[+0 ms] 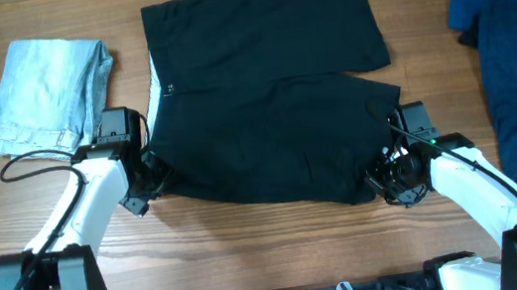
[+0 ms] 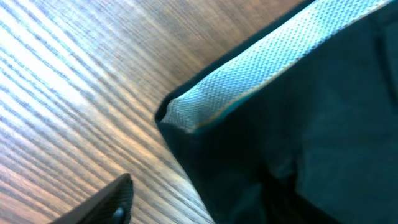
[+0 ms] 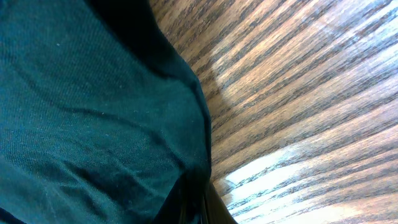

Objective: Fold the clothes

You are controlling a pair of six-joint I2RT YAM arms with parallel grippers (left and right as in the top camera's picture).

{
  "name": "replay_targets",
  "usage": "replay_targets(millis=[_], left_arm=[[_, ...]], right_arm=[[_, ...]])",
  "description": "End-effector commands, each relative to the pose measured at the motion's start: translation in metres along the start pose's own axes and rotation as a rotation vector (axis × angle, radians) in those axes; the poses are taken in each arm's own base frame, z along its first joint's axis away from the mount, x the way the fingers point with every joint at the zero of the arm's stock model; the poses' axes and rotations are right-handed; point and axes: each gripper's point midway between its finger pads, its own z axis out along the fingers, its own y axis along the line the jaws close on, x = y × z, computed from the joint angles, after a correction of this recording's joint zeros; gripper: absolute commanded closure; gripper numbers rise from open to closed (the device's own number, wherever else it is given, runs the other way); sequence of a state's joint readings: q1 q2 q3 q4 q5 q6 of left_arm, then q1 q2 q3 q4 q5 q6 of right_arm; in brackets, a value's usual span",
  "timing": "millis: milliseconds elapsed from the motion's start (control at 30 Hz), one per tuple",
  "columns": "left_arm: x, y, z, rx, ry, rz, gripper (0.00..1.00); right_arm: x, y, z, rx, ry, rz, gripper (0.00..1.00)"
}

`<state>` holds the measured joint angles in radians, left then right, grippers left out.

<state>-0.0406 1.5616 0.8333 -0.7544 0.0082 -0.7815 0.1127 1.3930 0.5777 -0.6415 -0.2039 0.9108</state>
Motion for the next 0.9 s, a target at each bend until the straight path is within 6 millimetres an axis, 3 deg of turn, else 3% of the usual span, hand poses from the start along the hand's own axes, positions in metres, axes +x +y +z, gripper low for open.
replay_targets(millis=[0,200,267,433,633,867], left_arm=[[-0.001,0.011,0.009,-0.038,-0.021,-0.028,0.39],[-0.002,0.012,0.017,-0.02,-0.046,-0.048,0.4],[-0.003,0.012,0.019,-0.015,-0.055,-0.051,0.5],[-0.003,0.012,0.021,-0.011,-0.058,-0.05,0.96],[-0.003,0.011,0.018,-0.004,-0.062,-0.025,0.96],[0.006,0.004,-0.008,0.041,-0.088,0.031,0.96]], right_arm=[[-0.001,-0.007,0.005,0.03,-0.007,-0.014,0.96],[-0.002,-0.007,0.005,0.027,-0.011,-0.015,0.96],[-0.002,-0.007,0.005,0.029,-0.014,-0.017,0.95],[-0.003,-0.007,0.005,0.031,-0.017,-0.019,0.96],[-0.009,-0.003,-0.002,0.032,-0.031,-0.064,0.96],[-0.019,0.001,-0.04,0.054,-0.047,-0.093,0.96]])
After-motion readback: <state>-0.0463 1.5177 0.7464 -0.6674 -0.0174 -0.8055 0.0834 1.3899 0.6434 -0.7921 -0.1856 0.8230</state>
